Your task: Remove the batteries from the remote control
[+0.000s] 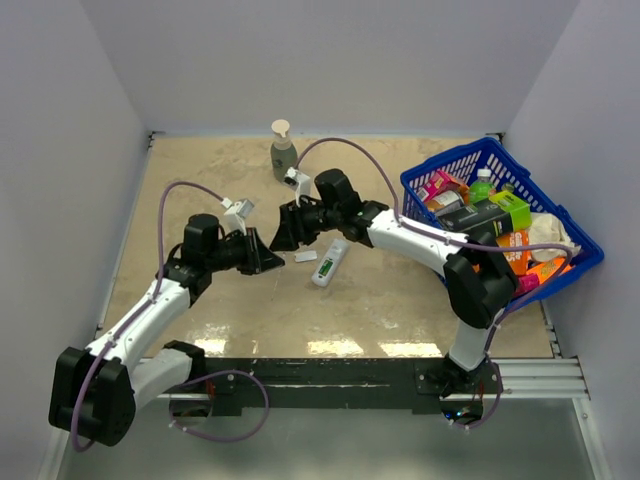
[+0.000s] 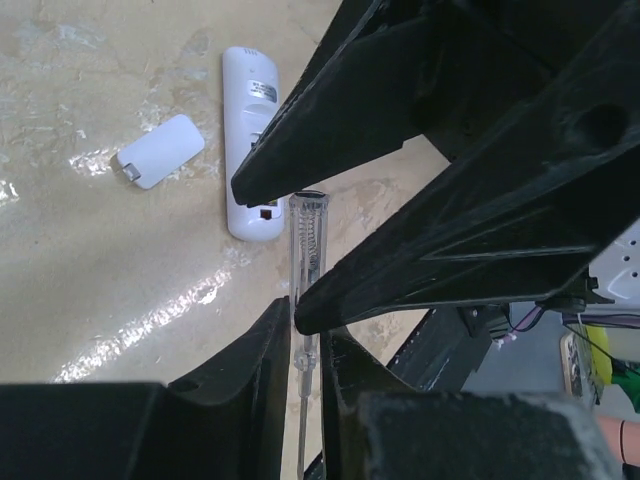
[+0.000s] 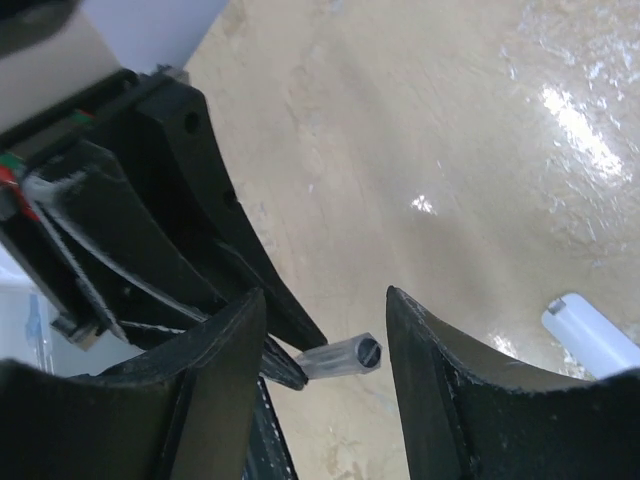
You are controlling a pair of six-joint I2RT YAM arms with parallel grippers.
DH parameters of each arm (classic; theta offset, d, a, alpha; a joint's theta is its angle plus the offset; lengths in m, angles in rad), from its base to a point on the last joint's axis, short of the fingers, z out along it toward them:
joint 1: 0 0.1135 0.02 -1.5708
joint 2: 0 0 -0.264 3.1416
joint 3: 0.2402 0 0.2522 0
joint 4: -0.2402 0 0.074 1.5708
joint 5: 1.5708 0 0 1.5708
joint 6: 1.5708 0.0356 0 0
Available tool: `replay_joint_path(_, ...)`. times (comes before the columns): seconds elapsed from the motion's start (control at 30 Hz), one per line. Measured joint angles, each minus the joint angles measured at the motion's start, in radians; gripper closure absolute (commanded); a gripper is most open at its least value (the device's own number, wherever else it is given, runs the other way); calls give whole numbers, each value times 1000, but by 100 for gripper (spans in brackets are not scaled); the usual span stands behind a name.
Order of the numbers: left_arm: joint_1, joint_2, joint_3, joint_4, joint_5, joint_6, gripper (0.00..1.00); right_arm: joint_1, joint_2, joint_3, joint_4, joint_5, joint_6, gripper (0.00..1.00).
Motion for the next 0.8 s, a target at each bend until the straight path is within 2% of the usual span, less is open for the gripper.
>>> replay_joint_path(0.33,0,17,0,22,49,3,100,-32,7,9,-115,-5,-46,47)
replay_joint_path(0.5,0,19,0,24,60,3,100,-77,-5,-50,-79,-54,-12,48)
replay_joint_path(0.8,0,42,0,63,89,3,100,-83,-5,-97,14,-110,59,49)
